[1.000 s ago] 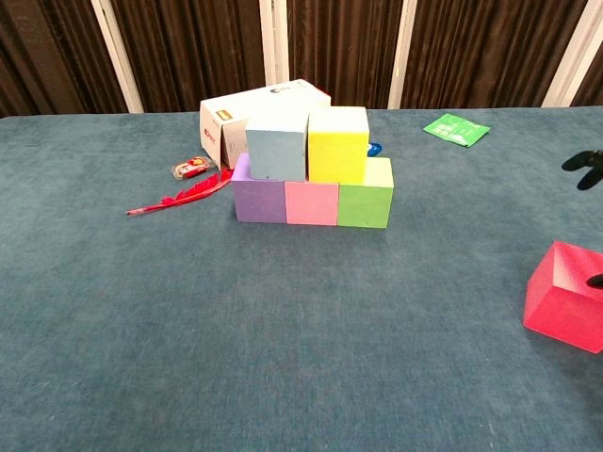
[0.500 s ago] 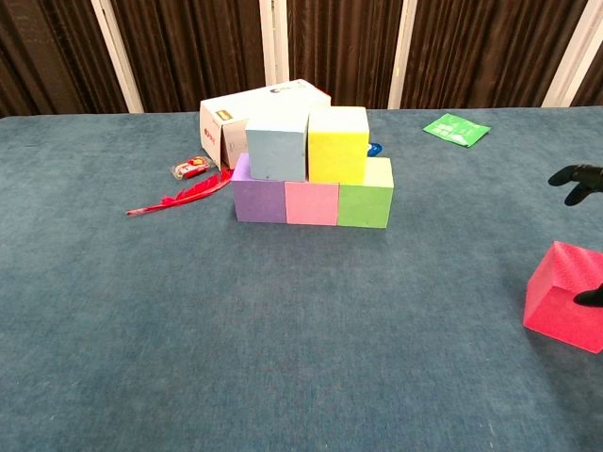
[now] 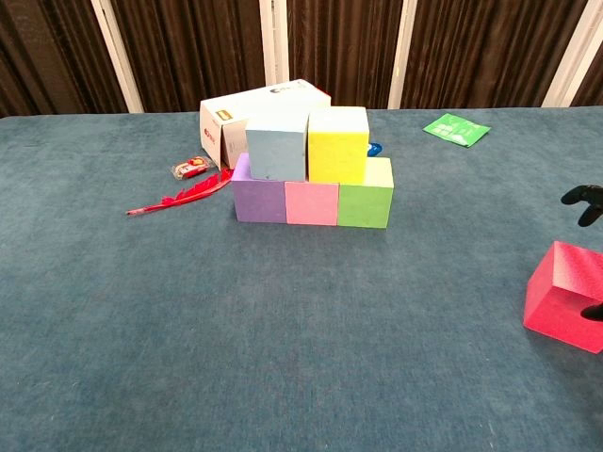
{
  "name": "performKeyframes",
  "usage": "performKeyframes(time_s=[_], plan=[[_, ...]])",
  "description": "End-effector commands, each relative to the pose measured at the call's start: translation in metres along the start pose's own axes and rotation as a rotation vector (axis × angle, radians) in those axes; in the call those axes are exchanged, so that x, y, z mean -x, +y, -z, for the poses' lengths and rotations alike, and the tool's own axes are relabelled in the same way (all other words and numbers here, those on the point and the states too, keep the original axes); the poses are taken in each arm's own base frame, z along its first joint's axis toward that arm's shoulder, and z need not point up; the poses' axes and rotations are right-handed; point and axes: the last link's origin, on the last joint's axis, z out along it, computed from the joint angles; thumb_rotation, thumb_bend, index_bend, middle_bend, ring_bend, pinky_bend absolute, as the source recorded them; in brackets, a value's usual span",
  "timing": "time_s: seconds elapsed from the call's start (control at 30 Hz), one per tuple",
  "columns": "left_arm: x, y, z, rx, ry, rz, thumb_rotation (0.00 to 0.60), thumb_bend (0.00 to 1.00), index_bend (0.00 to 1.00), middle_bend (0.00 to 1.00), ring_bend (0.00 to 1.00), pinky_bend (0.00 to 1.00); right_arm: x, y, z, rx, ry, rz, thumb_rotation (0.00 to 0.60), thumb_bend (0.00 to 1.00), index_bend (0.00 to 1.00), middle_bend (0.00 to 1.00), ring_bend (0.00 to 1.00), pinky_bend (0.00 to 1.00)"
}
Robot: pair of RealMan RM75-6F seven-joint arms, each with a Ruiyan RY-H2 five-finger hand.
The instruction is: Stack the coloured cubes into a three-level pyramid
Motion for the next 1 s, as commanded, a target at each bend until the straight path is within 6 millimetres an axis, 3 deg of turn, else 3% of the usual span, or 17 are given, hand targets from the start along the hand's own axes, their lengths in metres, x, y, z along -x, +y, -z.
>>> performKeyframes(time_s=[0.03,1.0], plan=[[0.0009,0.0002,-0.0005,-0.001,-0.005,-0.001,0.600,0.40,0.11,0.04,0.00,0.00,0.0019,0.0020,-0.0013,0.010,-0.004,0.005,0.600,0.09,0.12,0.20,0.02,0.00],[0.0035,0.0001,-0.0030,-0.028,0.003,-0.012,0.600,0.40,0.12,0.04,0.00,0.00,0.0109,0.0096,-0.0087,0.025,-0.020,0.004,0.600,0.11,0.26,0.27,0.09,0.00]])
